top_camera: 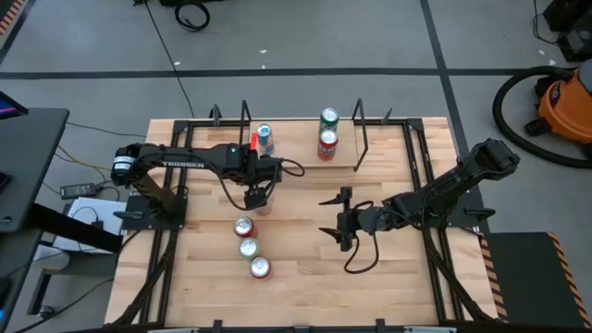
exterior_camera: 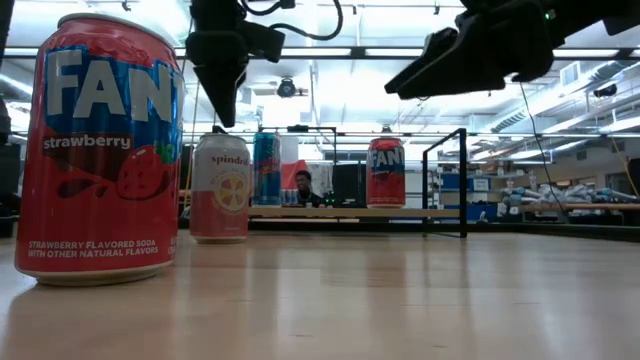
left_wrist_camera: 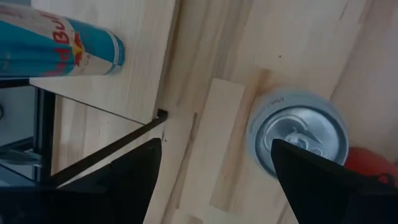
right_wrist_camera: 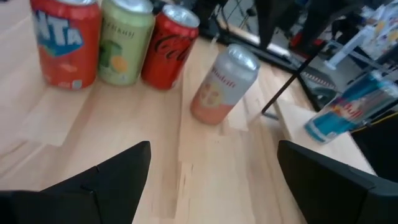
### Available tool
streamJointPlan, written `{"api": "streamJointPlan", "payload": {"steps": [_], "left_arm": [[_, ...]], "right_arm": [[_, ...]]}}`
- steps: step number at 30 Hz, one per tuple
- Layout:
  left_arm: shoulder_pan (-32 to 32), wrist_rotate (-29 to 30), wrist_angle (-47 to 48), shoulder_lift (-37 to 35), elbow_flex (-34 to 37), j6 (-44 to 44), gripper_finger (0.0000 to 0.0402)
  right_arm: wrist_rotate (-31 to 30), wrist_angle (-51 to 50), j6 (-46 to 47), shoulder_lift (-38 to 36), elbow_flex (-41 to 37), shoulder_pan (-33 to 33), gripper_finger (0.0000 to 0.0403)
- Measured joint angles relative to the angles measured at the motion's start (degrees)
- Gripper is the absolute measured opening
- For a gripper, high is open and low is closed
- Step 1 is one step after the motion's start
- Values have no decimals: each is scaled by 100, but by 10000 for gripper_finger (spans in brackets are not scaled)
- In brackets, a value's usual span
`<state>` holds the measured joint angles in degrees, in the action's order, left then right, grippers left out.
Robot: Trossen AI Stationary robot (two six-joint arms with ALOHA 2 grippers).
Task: Place canned beverage on shelf
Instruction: Put the white-orange soda can on the shelf
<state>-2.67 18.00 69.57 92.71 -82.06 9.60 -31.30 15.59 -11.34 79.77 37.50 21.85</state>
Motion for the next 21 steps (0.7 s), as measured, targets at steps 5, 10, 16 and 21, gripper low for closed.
{"api": "streamJointPlan", "payload": {"steps": [5,10,16,21], "left_arm": [[-13,-322,-155,0,-2,388,316],[54,-649,-292,2,-2,638,316],[59,-583,-355,2,-2,886,316],[141,-565,-470,2,-2,986,316]], "right_arm": [[85,-80,244,4,0,-13,362],[252,-264,594,4,0,-13,362],[416,-360,933,6,0,60,362],[414,-493,1030,9,0,136,362]]}}
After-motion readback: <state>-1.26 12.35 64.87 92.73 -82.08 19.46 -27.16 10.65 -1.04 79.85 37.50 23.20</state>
